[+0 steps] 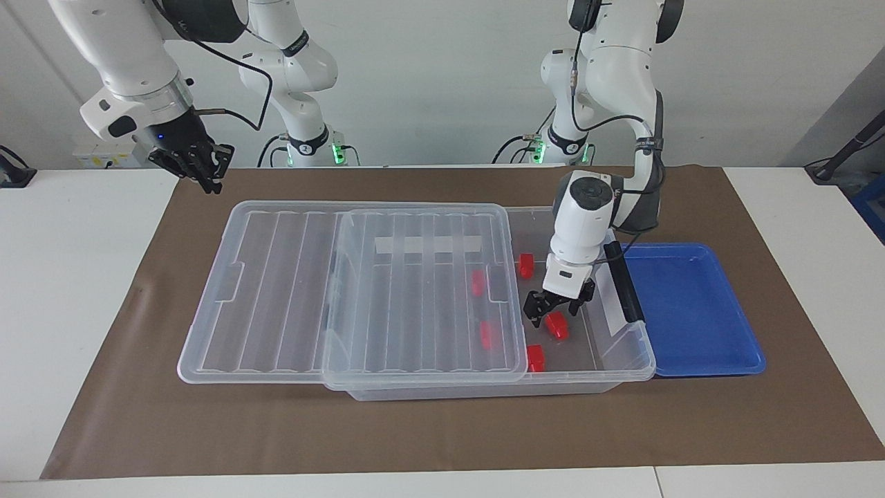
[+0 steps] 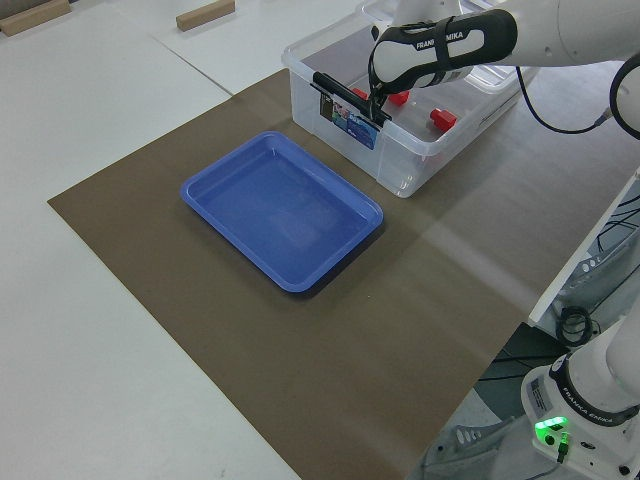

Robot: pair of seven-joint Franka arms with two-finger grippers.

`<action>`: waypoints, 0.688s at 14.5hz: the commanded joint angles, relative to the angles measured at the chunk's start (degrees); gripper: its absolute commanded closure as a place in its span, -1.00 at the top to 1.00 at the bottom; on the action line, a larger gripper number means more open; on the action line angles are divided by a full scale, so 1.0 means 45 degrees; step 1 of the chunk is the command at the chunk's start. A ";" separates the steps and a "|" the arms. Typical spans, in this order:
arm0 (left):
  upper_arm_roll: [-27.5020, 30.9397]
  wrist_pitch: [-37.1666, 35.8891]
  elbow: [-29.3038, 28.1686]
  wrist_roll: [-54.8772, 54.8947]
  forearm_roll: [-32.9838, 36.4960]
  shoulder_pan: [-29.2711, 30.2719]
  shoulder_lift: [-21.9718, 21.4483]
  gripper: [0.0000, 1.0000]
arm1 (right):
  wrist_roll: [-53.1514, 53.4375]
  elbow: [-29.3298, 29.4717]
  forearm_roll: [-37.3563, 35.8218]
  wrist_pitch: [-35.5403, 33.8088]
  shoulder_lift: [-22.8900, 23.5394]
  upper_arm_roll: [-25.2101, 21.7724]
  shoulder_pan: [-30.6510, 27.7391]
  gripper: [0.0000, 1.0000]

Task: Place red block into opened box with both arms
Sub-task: 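Lower the red block into the open box and open the left gripper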

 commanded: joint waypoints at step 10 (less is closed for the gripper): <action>0.0175 -0.5788 0.1005 -0.0478 0.0295 -0.0356 -0.3344 1.00 | -0.3023 -0.1194 0.0246 0.3727 0.0790 0.0063 -0.1681 -1.00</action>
